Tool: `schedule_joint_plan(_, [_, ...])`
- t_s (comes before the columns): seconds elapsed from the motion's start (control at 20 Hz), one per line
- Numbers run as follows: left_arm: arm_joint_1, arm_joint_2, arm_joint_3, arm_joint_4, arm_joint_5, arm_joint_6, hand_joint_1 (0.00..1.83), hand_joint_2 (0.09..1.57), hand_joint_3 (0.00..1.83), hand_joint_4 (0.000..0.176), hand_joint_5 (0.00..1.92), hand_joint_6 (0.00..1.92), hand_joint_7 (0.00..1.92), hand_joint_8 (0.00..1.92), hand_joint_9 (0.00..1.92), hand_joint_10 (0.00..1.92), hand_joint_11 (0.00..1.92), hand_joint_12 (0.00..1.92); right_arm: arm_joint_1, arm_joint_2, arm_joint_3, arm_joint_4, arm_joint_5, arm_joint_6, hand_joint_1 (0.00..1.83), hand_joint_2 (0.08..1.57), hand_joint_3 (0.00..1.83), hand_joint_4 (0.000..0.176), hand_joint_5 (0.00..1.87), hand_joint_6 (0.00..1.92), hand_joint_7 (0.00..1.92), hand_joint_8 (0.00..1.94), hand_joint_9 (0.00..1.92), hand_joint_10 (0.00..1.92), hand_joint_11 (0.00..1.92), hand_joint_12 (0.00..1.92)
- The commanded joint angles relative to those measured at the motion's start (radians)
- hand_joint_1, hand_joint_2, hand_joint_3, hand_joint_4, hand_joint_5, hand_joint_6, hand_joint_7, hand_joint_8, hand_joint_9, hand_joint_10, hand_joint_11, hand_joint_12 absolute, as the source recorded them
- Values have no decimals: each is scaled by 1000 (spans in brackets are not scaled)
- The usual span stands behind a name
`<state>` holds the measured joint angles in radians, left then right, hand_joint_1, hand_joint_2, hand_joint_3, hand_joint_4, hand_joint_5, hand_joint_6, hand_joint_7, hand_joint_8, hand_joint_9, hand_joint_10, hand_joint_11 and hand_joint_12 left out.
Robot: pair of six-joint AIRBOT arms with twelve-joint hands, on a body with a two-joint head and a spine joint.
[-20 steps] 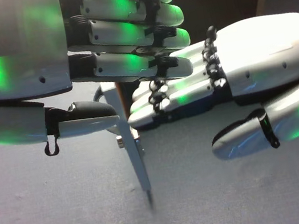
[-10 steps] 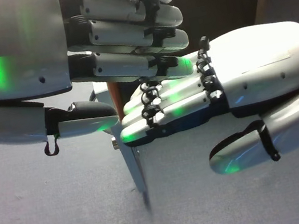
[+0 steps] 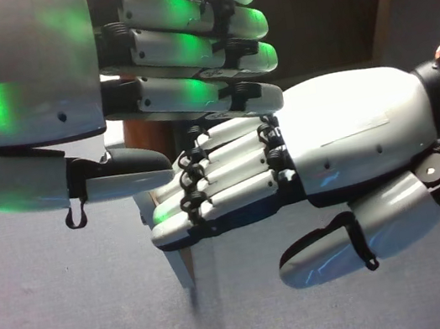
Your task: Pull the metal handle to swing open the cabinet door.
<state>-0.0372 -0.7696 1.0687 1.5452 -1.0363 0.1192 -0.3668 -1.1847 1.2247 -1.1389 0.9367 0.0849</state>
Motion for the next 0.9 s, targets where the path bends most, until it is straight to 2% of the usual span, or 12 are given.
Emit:
schedule_joint_plan(0.0, [-9,6,-3,-97,-20,7,0,1571,140,0,382,2,386,1,367,2,22,797,8,-2,-1,87,72,2,0,1571,109,0,111,4,132,3,130,3,0,487])
schedule_joint_plan(0.3, [-9,6,-3,-97,-20,7,0,1571,137,0,380,1,391,1,370,2,18,793,6,-6,22,88,69,2,0,1571,107,0,107,1,133,2,132,2,0,493])
schedule_joint_plan(0.65, [-9,6,-3,-97,-20,7,0,1571,132,0,387,2,396,1,374,1,25,785,6,-8,115,95,69,2,0,1571,124,0,114,2,126,2,118,2,0,468])
schedule_joint_plan(0.85, [-9,6,-3,-97,-20,7,0,1571,142,0,384,0,394,0,375,0,23,781,6,-12,178,153,69,2,0,1571,121,0,106,0,124,1,117,1,0,472])
